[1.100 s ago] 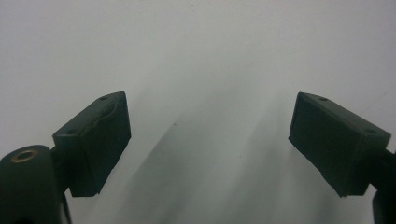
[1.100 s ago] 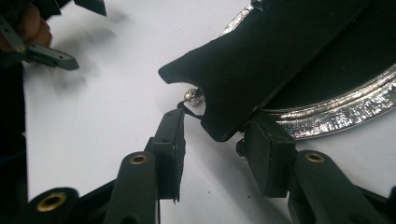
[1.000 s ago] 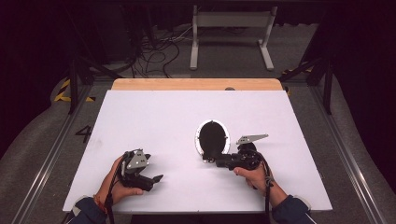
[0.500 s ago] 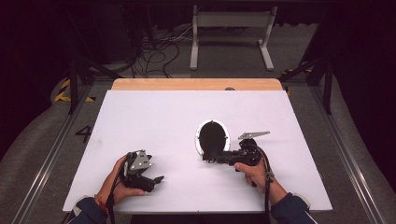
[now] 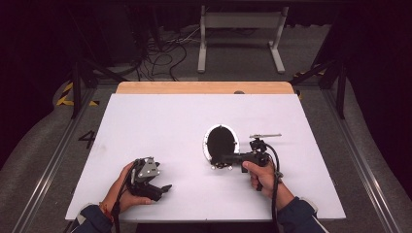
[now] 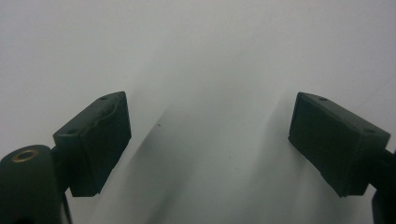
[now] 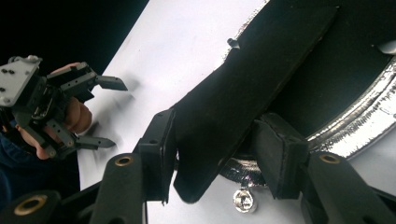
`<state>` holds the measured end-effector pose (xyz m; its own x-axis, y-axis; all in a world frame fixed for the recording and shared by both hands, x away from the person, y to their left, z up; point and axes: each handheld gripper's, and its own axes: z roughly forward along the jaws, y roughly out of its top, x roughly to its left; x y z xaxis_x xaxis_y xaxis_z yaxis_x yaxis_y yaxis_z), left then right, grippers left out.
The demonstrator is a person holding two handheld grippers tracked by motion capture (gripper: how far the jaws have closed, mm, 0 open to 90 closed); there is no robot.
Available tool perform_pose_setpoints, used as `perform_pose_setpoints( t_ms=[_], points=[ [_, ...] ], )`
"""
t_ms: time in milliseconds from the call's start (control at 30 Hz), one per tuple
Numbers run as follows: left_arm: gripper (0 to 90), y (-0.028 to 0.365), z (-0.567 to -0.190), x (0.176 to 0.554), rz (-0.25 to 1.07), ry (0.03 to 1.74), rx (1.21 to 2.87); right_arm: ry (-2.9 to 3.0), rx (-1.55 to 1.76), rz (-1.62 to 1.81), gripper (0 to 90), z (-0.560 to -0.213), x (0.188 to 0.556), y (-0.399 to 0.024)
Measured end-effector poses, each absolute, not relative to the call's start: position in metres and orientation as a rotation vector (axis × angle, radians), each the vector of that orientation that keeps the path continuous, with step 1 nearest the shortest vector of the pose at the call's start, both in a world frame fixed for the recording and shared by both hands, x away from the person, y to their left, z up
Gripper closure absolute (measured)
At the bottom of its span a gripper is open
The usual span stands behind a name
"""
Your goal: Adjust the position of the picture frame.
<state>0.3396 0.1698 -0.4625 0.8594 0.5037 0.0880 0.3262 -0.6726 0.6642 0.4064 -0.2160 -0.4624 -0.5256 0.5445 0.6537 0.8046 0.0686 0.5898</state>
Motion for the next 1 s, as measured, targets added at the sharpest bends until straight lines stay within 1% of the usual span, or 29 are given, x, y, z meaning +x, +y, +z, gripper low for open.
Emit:
perform_pose_setpoints(
  t_ms=[167,367,500,767,1000],
  points=[
    [12.9,0.167,-0.462,0.341,0.345,0.591,2.362,-2.061,-1.365,-1.444,50.5,-0.464,0.408,-0.216],
    [14.1,0.16,-0.463,0.343,0.343,0.591,2.34,-2.049,-1.398,-1.454,53.0,-0.465,0.409,-0.213],
    [14.9,0.155,-0.461,0.349,0.326,0.609,2.297,-2.049,-1.399,-1.463,54.9,-0.465,0.409,-0.213],
    [16.4,0.13,-0.454,0.389,0.218,0.656,2.182,-2.05,-1.388,-1.478,57.9,-0.467,0.409,-0.214],
    [16.5,0.103,-0.453,0.413,0.182,0.626,2.181,-2.07,-1.346,-1.507,60.5,-0.468,0.408,-0.216]
  ],
)
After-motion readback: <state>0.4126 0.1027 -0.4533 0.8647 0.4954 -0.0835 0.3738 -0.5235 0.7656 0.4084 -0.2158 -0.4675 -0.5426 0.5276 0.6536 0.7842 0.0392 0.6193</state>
